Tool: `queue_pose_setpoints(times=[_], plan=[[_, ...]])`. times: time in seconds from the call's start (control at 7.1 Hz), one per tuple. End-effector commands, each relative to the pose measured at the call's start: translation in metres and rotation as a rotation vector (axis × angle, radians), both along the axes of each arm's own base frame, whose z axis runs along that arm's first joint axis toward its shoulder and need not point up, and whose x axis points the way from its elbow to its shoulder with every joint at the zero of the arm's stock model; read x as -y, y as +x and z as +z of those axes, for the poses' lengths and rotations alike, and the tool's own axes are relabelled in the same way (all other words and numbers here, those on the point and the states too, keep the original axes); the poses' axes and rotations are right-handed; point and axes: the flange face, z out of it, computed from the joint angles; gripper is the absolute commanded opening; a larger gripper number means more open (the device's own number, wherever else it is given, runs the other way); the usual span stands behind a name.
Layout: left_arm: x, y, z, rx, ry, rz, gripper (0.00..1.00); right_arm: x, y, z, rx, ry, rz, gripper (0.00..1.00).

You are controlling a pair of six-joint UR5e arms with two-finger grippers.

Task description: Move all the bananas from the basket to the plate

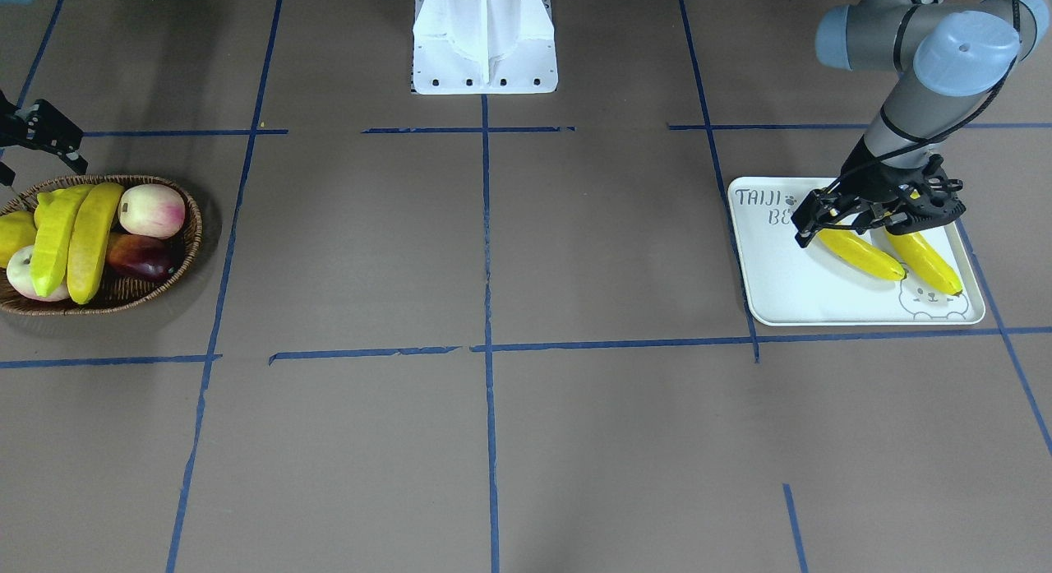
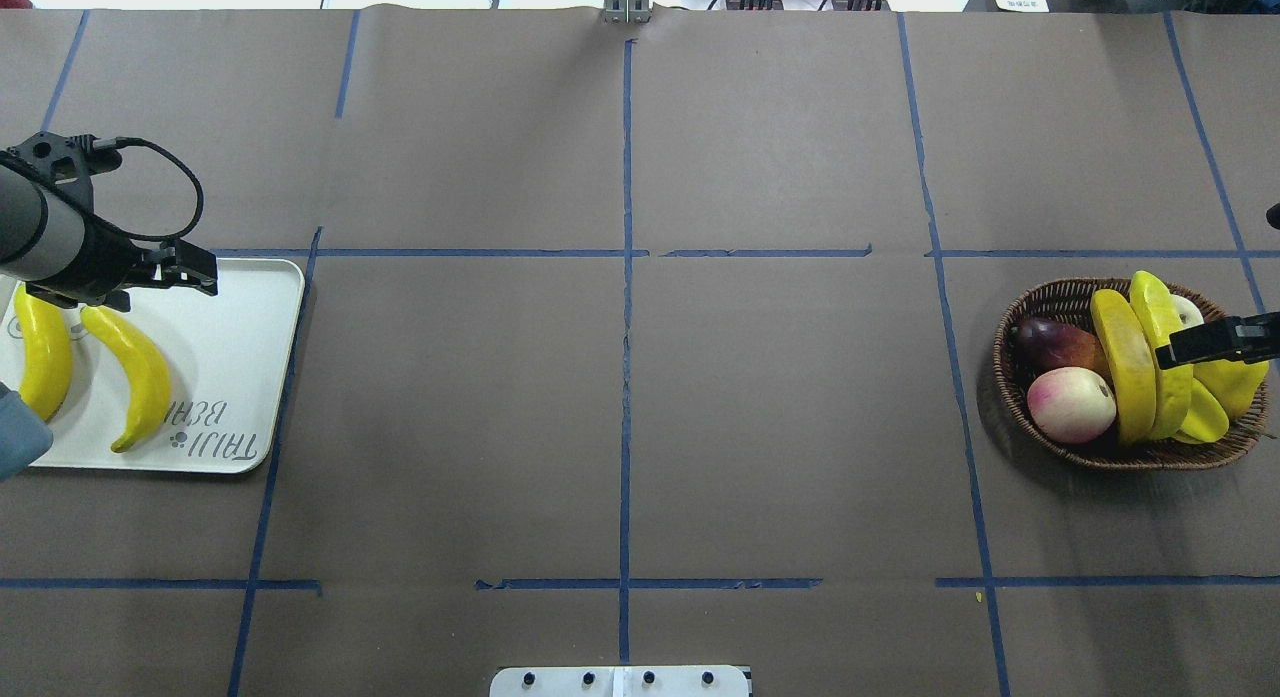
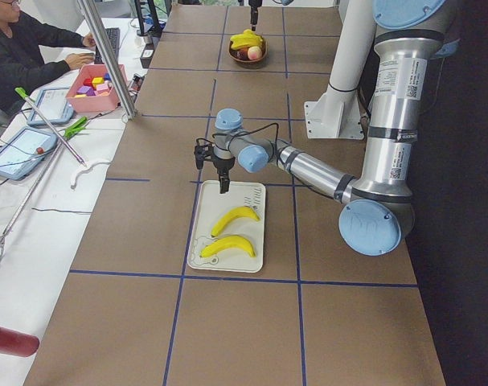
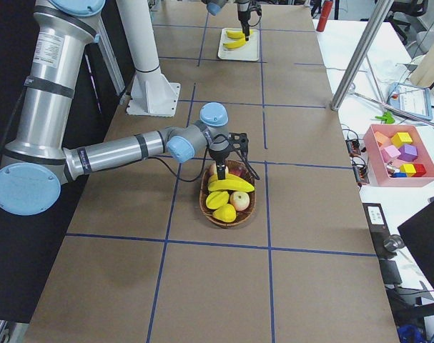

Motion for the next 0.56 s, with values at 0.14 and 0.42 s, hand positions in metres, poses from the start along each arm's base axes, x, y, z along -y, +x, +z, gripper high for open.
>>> queue_pose_setpoints(times=[0.14,0.42], plan=[[0.004,0.003,-0.009,-0.013,0.002,-0.011,1.0,0.004,-0.004,0.026,-0.008,-0.082,0.036,0.96],[0.003,0.002,-0.014,-0.019,0.006,-0.014,1.0,0.006,-0.005,0.031,-0.012,-0.096,0.04,0.83]])
